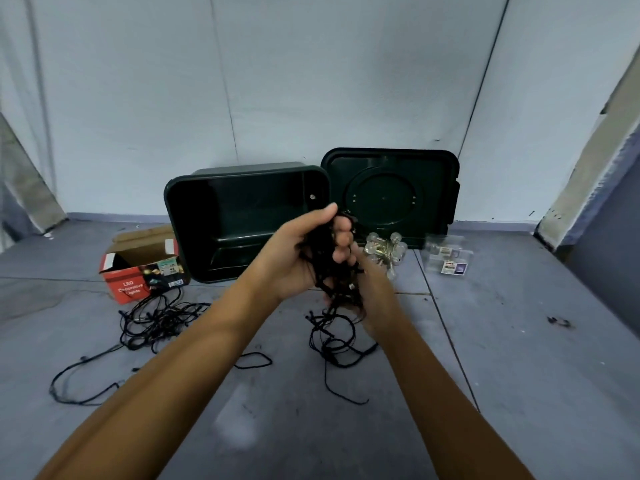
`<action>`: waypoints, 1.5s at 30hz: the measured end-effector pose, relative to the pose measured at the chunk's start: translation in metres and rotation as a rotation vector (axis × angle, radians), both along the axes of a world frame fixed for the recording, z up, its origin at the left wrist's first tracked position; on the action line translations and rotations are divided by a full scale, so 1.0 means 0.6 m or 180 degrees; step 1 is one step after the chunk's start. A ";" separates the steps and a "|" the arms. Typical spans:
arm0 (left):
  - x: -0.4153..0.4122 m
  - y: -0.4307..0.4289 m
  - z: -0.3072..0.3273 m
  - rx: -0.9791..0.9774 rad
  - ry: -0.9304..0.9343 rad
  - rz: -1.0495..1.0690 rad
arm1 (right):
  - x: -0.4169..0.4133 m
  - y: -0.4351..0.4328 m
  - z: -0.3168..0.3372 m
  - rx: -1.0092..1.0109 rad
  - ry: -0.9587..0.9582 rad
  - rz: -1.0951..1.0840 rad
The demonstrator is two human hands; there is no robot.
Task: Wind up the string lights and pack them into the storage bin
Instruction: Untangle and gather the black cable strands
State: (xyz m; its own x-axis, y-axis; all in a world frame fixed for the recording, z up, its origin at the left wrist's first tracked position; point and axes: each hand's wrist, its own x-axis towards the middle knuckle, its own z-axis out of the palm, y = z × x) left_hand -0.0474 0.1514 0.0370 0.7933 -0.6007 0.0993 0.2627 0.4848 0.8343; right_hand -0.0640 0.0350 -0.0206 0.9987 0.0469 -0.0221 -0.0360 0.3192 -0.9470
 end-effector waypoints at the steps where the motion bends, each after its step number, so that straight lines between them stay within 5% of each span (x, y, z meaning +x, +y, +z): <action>1: 0.006 0.002 0.006 -0.0072 0.0026 0.0093 | -0.003 0.004 -0.009 -0.0064 0.0040 0.0003; 6: 0.047 0.011 0.041 -0.0412 0.0056 0.0399 | -0.035 0.023 -0.056 -0.0081 0.0488 0.0271; 12: 0.107 0.039 0.038 -0.0585 0.0110 0.0766 | -0.075 0.022 -0.048 -0.0931 -0.0114 0.0566; 16: 0.095 0.027 -0.015 0.0404 0.0149 0.0851 | -0.071 0.009 0.048 -0.1666 -0.0805 0.0295; 20: 0.047 0.011 -0.057 0.1517 -0.0345 0.0200 | -0.018 -0.013 0.106 -0.2227 -0.1002 -0.0342; 24: 0.014 0.013 -0.064 0.1630 -0.0404 -0.0616 | 0.030 -0.042 0.101 -0.1861 -0.0606 -0.0216; 28: 0.001 0.026 -0.056 0.0654 -0.0464 -0.1078 | 0.044 -0.053 0.050 -0.0804 0.0273 0.0201; 37: 0.036 0.020 0.017 -0.0709 0.0016 -0.0010 | -0.018 -0.015 -0.052 -0.0182 0.0657 0.0494; 41: 0.072 0.034 0.033 -0.0595 -0.0049 0.0591 | -0.053 0.000 -0.072 -0.0506 0.0295 0.0433; 45: 0.086 0.033 -0.013 0.0262 -0.0152 0.0778 | -0.068 0.007 -0.026 -0.1045 -0.0147 0.0613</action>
State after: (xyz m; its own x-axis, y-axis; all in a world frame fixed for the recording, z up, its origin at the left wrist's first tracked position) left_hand 0.0040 0.1710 0.0289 0.9114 -0.3995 0.0989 0.1054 0.4590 0.8822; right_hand -0.1050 0.0395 -0.0363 0.9726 0.2315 -0.0224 -0.0207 -0.0099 -0.9997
